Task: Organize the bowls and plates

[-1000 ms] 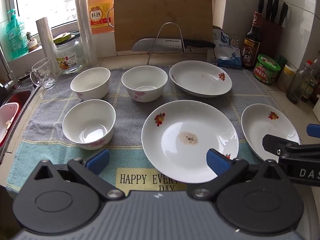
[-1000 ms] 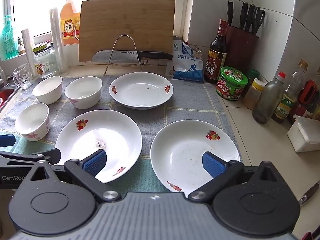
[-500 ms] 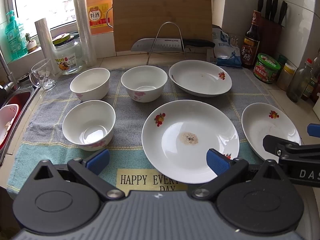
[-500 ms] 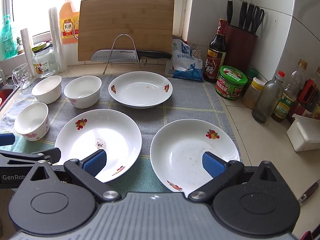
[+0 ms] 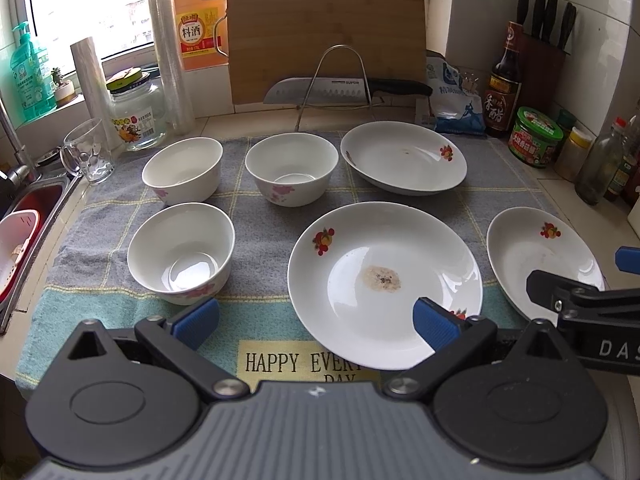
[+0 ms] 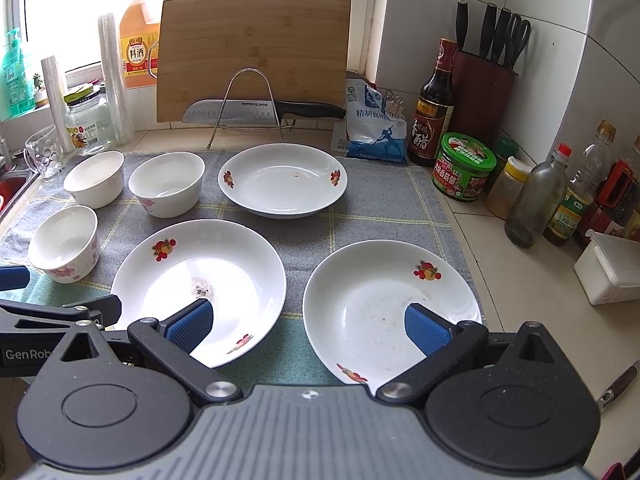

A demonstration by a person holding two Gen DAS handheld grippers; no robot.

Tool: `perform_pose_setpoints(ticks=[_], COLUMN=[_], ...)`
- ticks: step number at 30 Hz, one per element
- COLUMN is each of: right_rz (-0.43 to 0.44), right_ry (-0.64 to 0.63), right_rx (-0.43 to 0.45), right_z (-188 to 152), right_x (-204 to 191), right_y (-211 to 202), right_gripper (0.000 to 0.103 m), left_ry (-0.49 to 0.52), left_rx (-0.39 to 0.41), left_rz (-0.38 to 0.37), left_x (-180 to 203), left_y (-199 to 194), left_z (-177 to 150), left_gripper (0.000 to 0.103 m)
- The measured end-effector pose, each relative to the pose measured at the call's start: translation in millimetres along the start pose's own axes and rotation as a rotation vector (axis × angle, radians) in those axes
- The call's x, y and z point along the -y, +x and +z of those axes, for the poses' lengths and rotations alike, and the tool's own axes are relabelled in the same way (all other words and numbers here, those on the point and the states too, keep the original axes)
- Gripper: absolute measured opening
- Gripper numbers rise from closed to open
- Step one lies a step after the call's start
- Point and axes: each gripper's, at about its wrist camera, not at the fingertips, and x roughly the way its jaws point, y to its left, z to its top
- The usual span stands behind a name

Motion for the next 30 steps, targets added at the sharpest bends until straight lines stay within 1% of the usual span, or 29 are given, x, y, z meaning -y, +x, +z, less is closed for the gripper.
perform_pose_setpoints(ticks=[30], right_rz=[-0.003], right_ry=[-0.01], right_rx=[0.008], right_z=[1.0], right_x=[-3.4], right_y=[-2.6], right_gripper=[0.103], left_ry=[0.008], left_rx=[0.007], left_rz=[0.0], left_x=[-5.2], left_y=[-0.6], left_z=[0.8], left_gripper=[0.102])
